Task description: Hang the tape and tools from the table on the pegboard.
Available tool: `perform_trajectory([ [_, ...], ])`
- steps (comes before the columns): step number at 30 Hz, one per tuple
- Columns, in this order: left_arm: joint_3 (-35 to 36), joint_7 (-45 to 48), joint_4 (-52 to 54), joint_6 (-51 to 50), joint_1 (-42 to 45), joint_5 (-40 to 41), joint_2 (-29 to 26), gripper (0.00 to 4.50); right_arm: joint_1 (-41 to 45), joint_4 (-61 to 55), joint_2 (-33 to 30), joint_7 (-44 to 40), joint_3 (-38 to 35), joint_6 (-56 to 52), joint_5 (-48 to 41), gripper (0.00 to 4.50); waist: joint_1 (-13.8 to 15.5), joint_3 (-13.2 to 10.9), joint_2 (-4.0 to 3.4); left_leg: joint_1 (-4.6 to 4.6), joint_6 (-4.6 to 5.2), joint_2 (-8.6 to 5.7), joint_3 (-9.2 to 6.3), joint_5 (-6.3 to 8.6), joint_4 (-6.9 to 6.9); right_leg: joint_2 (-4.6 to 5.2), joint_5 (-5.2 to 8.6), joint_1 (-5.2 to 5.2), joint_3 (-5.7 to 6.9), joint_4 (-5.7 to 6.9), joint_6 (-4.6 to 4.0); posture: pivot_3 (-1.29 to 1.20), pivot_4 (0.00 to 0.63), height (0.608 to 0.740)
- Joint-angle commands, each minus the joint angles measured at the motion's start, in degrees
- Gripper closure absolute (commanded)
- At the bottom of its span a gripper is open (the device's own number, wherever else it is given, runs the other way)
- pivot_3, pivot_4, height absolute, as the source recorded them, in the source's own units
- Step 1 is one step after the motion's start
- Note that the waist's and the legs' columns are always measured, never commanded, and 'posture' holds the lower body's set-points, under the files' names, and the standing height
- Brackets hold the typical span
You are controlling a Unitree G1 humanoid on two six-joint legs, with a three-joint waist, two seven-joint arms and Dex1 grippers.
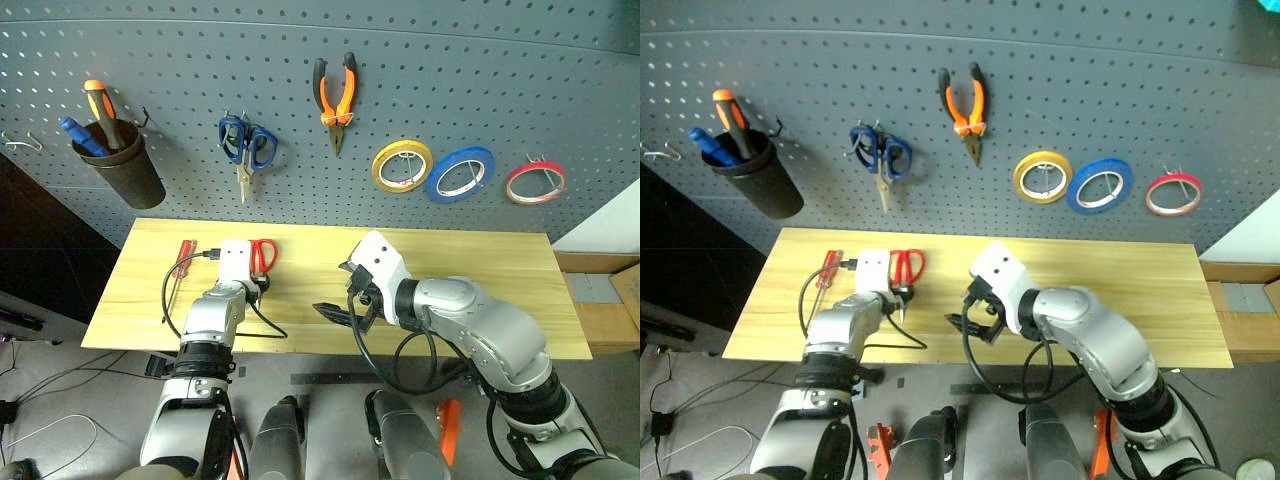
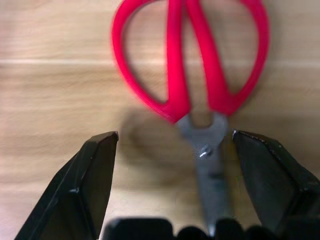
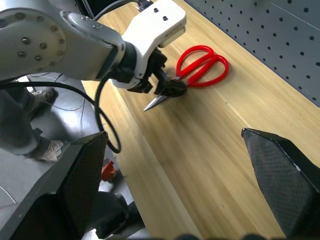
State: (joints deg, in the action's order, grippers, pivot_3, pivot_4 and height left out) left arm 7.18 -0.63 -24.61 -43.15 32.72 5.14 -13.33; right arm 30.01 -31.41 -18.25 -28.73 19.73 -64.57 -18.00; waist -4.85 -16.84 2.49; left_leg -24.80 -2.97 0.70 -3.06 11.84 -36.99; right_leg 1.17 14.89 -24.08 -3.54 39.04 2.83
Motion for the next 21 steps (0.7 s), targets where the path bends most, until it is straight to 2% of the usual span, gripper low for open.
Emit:
perform_trajectory([
  [1,0.97,-1.05,-2.23,0.09,-0.13,-0.10,1.00,1.10,1.35,-2.81,-1.82,-1.31,-1.07,-0.31,-1.64,0.00,-0.10,0.00,0.00,0.00,0.00,0.00,0.00,0.00,0.00,0.00,0.00,0.00,0.00,0.00,0.00,-0.15,0.300,0.740],
  [7,1.76,-1.35,0.05,-0.24,-1.94,0.03,1.37,3.20,2.49,-2.06,-3.83,-1.87,-1.71,0.37,-2.39,0.00,-0.32,0.00,-0.01,0.02,0.00,0.01,0.01,0.00,0.01,-0.01,0.00,0.01,-0.02,0.00,0.00,-0.15,0.288,0.740],
  [8,2.32,-1.82,0.38,-0.09,-2.25,0.13,1.43,3.42,2.59,-2.00,-4.00,-1.93,-1.76,0.46,-2.46,0.00,-0.34,0.00,0.00,0.02,0.00,0.01,0.02,0.00,0.01,-0.01,0.00,0.00,-0.02,0.00,0.00,-0.15,0.284,0.740],
  [15,3.37,-0.23,6.60,3.03,-5.86,1.20,1.63,3.42,3.10,-2.37,-6.09,-2.99,-2.09,1.30,-2.72,0.00,-0.28,0.00,0.00,0.02,-0.01,0.00,0.02,0.00,0.01,0.01,0.00,0.01,-0.03,-0.02,0.00,-0.16,0.274,0.740],
  [21,0.90,5.17,23.01,14.14,-18.33,0.21,-0.44,3.42,2.52,-5.96,-9.81,-4.50,-5.46,3.70,-3.44,0.00,-0.24,-0.01,-0.01,-0.02,-0.03,0.15,0.05,0.02,0.11,0.04,0.00,-0.07,-0.07,-0.09,0.00,-0.17,0.279,0.740],
])
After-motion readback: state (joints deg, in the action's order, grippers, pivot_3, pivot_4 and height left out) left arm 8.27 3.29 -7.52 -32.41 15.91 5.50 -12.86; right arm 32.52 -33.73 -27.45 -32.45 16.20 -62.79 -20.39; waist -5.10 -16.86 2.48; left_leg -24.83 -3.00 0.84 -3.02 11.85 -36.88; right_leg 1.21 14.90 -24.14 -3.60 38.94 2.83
